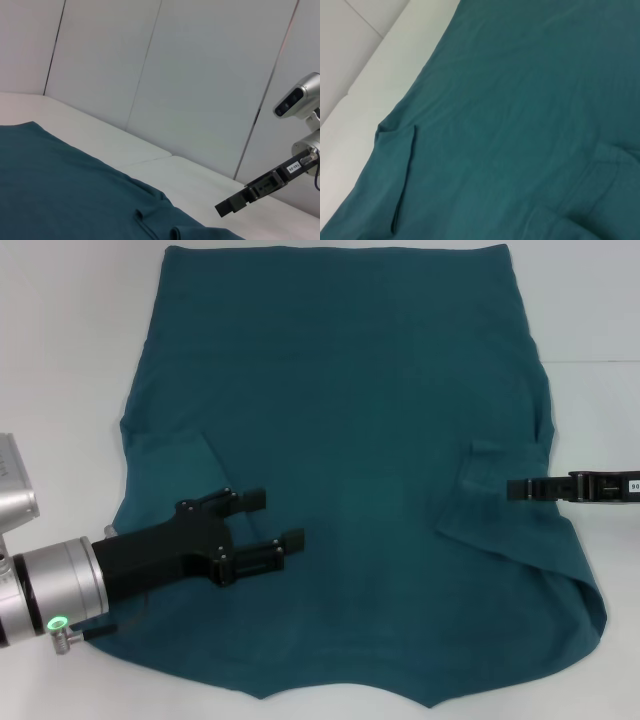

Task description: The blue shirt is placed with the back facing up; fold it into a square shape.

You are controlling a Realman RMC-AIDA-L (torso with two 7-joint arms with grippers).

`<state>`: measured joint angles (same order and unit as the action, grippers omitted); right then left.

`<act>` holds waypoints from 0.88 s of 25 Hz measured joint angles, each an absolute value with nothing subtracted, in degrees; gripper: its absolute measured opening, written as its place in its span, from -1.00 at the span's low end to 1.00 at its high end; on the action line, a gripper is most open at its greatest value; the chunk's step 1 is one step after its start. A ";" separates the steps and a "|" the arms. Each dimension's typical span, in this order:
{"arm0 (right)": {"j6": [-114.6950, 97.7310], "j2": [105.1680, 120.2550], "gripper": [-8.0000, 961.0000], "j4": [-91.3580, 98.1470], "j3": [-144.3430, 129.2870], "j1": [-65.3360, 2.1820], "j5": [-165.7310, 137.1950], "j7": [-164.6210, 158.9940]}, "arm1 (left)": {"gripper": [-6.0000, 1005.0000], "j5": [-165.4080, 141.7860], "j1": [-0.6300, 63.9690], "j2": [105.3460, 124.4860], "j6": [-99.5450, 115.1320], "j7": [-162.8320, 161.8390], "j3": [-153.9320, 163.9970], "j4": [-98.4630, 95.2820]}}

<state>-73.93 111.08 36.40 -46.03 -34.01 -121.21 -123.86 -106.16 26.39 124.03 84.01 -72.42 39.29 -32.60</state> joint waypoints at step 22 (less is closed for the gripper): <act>-73.83 111.52 0.45 36.38 -46.50 -34.57 -121.19 -123.49 | 0.71 -106.16 27.06 123.93 84.03 -72.35 39.30 -32.51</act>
